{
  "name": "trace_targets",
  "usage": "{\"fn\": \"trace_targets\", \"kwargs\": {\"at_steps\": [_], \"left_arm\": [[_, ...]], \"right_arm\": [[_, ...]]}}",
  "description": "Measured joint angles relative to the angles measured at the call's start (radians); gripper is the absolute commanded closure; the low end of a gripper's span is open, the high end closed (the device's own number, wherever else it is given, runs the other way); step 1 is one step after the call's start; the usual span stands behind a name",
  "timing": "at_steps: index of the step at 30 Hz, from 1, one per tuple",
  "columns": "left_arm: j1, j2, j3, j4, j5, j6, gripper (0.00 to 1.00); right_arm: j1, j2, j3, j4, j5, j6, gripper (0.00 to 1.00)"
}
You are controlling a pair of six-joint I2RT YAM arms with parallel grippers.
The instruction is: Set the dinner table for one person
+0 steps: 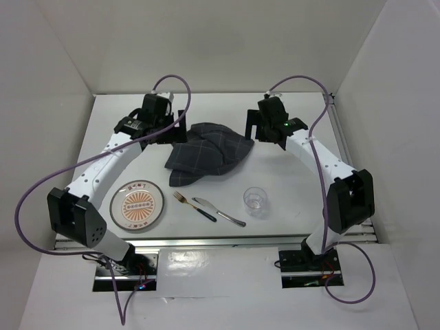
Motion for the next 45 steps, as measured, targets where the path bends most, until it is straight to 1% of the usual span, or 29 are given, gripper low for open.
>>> {"fn": "trace_targets", "kwargs": {"at_steps": [4, 6, 10, 13, 17, 21, 23, 26, 28, 33, 35, 40, 44, 45], "left_arm": [[-0.012, 0.045, 0.019, 0.01, 0.11, 0.028, 0.0], [-0.034, 0.068, 0.019, 0.011, 0.132, 0.039, 0.0], [-0.076, 0.113, 0.037, -0.018, 0.156, 0.022, 0.0], [-0.077, 0.137, 0.051, -0.031, 0.159, 0.011, 0.0], [-0.074, 0.097, -0.013, -0.011, 0.145, -0.034, 0.0], [-0.053, 0.068, -0.041, -0.033, 0.126, -0.121, 0.1], [-0.027, 0.055, -0.071, -0.029, 0.121, -0.173, 0.16], [0.043, 0.018, -0.163, -0.035, 0.123, -0.269, 0.35], [0.113, -0.01, -0.228, -0.046, 0.135, -0.33, 0.44], [0.344, -0.051, -0.34, -0.039, 0.21, -0.424, 0.46], [0.398, -0.039, -0.353, -0.021, 0.24, -0.457, 0.44], [0.421, 0.042, -0.377, 0.071, 0.358, -0.541, 0.39], [0.422, 0.114, -0.406, 0.138, 0.449, -0.612, 0.37], [0.421, 0.127, -0.409, 0.151, 0.463, -0.623, 0.36]], "right_arm": [[0.0, 0.0, -0.008, -0.005, -0.004, 0.006, 0.0], [0.0, 0.0, -0.016, -0.005, -0.008, 0.009, 0.0], [0.0, 0.0, -0.028, -0.009, -0.014, 0.012, 0.0], [0.0, -0.002, -0.042, -0.009, -0.017, 0.012, 0.0], [0.0, -0.03, -0.096, -0.011, -0.016, 0.012, 0.0], [0.0, -0.077, -0.154, -0.008, -0.018, 0.012, 0.0], [0.0, -0.093, -0.169, -0.008, -0.023, 0.013, 0.0], [0.0, -0.101, -0.177, -0.002, -0.027, 0.012, 0.0], [0.0, -0.101, -0.179, -0.003, -0.029, 0.012, 0.0], [-0.004, -0.1, -0.179, -0.003, -0.029, 0.011, 0.0], [-0.005, -0.099, -0.179, -0.002, -0.032, 0.011, 0.0], [-0.005, -0.088, -0.173, -0.005, -0.045, 0.011, 0.0], [-0.006, -0.075, -0.164, -0.011, -0.045, 0.011, 0.0], [-0.006, -0.075, -0.163, -0.012, -0.043, 0.011, 0.0]]}}
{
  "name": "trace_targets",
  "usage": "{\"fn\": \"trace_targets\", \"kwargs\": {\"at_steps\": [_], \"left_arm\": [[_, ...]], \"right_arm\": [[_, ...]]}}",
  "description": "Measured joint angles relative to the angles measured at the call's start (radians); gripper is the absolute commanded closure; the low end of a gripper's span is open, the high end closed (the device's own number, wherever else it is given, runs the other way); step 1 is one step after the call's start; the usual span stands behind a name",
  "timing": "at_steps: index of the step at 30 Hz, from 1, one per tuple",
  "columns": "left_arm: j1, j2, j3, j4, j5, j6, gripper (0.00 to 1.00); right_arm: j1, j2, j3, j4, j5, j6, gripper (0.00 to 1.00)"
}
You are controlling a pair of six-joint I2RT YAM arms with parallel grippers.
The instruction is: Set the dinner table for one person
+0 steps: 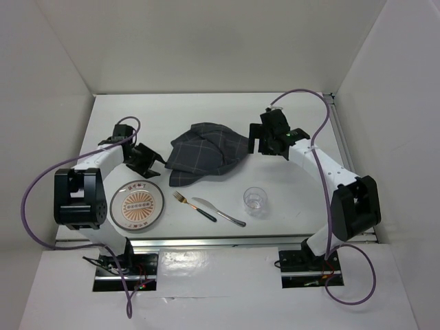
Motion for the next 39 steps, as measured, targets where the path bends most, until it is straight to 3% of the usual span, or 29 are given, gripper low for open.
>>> {"fn": "trace_targets", "kwargs": {"at_steps": [9, 26, 36, 39], "left_arm": [[-0.022, 0.065, -0.002, 0.089, 0.043, -0.093, 0.34], [-0.06, 0.174, 0.001, 0.208, 0.048, -0.133, 0.37], [-0.075, 0.181, -0.047, 0.37, 0.033, -0.148, 0.38], [-0.077, 0.173, -0.079, 0.44, 0.042, -0.148, 0.34]], "right_arm": [[0.0, -0.005, 0.001, -0.015, 0.019, 0.001, 0.0], [0.0, -0.038, 0.001, -0.08, 0.042, 0.023, 0.0], [0.0, -0.069, 0.001, -0.119, 0.046, 0.049, 0.0], [0.0, -0.082, 0.001, -0.129, 0.045, 0.058, 0.0]]}}
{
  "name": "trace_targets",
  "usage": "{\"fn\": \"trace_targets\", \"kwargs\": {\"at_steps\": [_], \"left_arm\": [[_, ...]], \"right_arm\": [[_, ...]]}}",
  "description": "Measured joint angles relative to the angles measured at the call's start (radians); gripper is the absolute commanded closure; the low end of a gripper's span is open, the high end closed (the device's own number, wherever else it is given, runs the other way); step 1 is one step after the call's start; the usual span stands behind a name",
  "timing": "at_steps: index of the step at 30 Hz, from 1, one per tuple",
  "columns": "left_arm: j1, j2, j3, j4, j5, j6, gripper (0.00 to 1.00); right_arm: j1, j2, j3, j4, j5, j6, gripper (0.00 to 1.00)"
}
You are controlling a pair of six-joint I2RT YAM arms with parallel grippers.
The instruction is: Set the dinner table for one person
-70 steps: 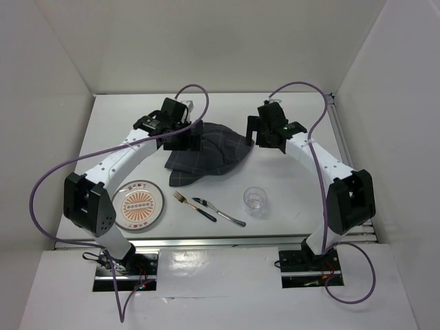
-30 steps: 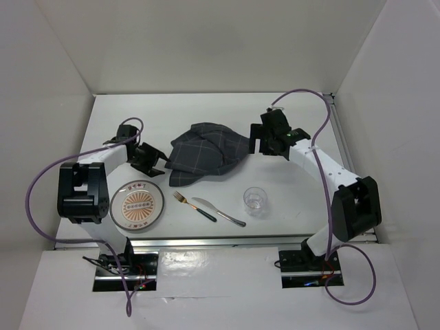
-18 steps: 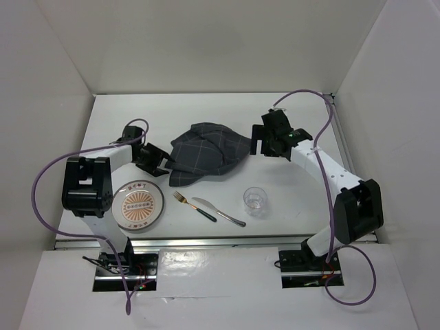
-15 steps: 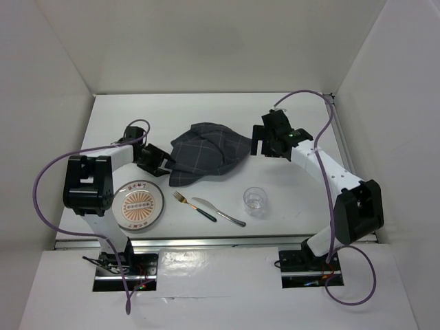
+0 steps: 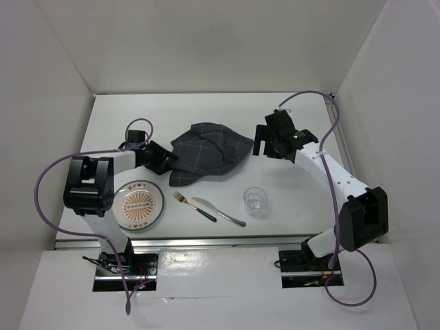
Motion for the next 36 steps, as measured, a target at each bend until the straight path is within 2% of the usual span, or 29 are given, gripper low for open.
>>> {"fn": "trace_targets", "kwargs": {"at_steps": [3, 5, 9, 17, 20, 22, 24, 27, 31, 36], "left_arm": [[-0.005, -0.014, -0.029, 0.048, 0.0, 0.002, 0.32], [-0.006, -0.022, -0.043, 0.069, -0.003, 0.003, 0.38], [-0.008, -0.032, -0.065, 0.08, -0.027, 0.007, 0.55], [-0.009, -0.115, -0.076, 0.067, -0.067, 0.01, 0.56], [-0.009, -0.134, -0.069, 0.051, -0.075, 0.015, 0.67], [-0.009, -0.141, -0.058, 0.029, -0.08, 0.031, 0.88], [-0.009, -0.144, -0.04, 0.0, -0.086, 0.04, 1.0], [-0.009, -0.145, 0.003, -0.051, -0.089, 0.061, 1.0], [-0.009, -0.146, 0.078, -0.104, -0.087, 0.088, 1.0], [-0.009, -0.158, 0.113, -0.147, -0.086, 0.115, 1.0]], "right_arm": [[0.0, -0.016, 0.0, -0.003, 0.0, 0.006, 0.0], [0.0, -0.026, 0.0, -0.007, 0.001, 0.011, 0.0], [0.0, -0.033, 0.0, -0.011, 0.0, 0.025, 0.0], [0.0, -0.033, 0.0, -0.02, -0.02, 0.037, 0.0], [-0.006, -0.032, 0.0, -0.02, -0.053, 0.051, 0.0], [-0.023, -0.024, 0.0, -0.016, -0.101, 0.067, 0.0], [-0.053, -0.005, 0.0, -0.002, -0.168, 0.089, 0.01], [-0.106, 0.046, -0.004, 0.047, -0.264, 0.131, 0.06], [-0.174, 0.145, -0.009, 0.161, -0.395, 0.195, 0.19], [-0.23, 0.354, 0.06, 0.229, -0.494, 0.263, 0.23]]}}
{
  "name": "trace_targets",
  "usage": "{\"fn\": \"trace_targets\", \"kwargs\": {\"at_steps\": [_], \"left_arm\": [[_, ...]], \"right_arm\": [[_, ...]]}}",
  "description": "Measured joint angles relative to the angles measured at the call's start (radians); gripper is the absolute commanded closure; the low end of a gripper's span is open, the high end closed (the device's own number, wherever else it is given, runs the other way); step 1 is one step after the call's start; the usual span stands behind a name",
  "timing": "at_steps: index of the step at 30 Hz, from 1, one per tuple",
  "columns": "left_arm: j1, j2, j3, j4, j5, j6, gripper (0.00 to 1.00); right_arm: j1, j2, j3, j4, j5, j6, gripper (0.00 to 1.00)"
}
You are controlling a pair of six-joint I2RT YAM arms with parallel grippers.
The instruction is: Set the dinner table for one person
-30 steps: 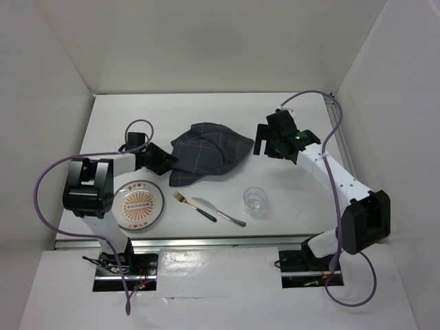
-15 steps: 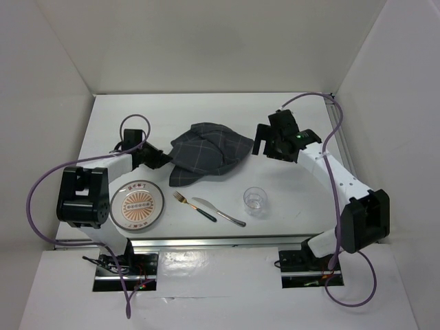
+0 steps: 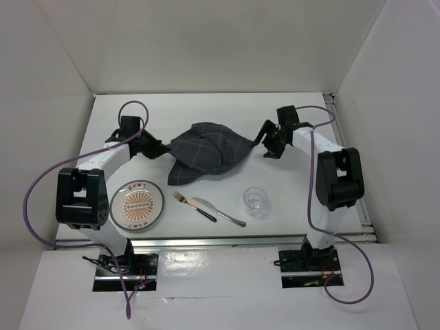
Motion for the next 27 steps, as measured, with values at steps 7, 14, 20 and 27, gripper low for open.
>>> {"fn": "trace_targets", "kwargs": {"at_steps": [7, 14, 20, 27], "left_arm": [[0.0, -0.001, 0.022, -0.06, 0.001, 0.025, 1.0], [0.0, -0.001, 0.045, -0.074, 0.004, 0.026, 1.0], [0.0, -0.001, 0.067, -0.094, 0.007, 0.029, 1.0], [0.005, 0.018, 0.257, -0.175, 0.009, 0.093, 1.0]], "right_arm": [[-0.003, 0.156, 0.046, 0.051, -0.072, 0.039, 0.24], [-0.003, 0.209, 0.052, 0.129, -0.149, 0.062, 0.43], [-0.003, 0.243, 0.063, 0.224, -0.225, 0.082, 0.85], [-0.017, 0.363, 0.329, 0.175, -0.246, 0.071, 1.0]]}}
